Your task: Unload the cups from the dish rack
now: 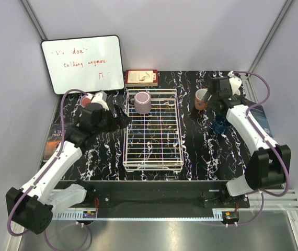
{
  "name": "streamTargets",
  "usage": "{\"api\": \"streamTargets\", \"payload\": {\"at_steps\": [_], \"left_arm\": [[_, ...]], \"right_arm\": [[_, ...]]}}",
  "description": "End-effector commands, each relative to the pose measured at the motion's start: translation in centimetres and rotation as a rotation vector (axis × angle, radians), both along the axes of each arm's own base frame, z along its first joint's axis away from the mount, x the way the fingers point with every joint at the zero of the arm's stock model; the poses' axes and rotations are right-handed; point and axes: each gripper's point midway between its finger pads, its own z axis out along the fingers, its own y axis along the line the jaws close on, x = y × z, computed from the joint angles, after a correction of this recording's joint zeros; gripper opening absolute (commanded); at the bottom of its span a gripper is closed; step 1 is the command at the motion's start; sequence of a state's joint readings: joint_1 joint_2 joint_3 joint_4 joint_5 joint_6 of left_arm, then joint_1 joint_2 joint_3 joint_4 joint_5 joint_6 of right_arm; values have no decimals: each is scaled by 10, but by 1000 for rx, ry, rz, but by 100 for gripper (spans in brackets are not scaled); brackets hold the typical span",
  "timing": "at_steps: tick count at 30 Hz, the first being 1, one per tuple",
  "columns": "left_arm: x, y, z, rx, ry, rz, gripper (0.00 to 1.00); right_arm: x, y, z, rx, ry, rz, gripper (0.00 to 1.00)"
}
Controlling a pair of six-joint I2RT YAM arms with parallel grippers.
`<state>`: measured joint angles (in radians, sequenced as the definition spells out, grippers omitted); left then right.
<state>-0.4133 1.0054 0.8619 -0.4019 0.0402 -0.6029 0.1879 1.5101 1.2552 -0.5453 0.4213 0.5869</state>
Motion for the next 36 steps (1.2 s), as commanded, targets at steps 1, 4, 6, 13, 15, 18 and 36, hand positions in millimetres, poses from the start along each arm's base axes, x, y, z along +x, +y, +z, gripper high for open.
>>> {"api": "streamTargets", "payload": {"at_steps": [1, 4, 6, 13, 15, 18, 36], "left_arm": [[28, 8, 26, 66, -70, 71, 99], [43, 15, 23, 132, -37, 122, 99], [54, 14, 30, 136, -48, 137, 99], [99, -28, 38, 223, -64, 105, 99], [115, -45, 35, 252, -62, 90, 99], [133, -67, 24, 290, -48, 70, 99], [193, -80, -20, 422, 40, 161, 99]], "right_arm": [[-11, 43, 49, 90, -122, 140, 89], [-22, 74, 64, 136, -160, 246, 99], [-32, 97, 71, 167, -179, 327, 100], [-54, 143, 68, 230, -215, 514, 100], [-59, 151, 68, 241, -222, 550, 99], [-64, 158, 66, 251, -234, 590, 100], [-77, 169, 77, 301, -281, 669, 98]]}}
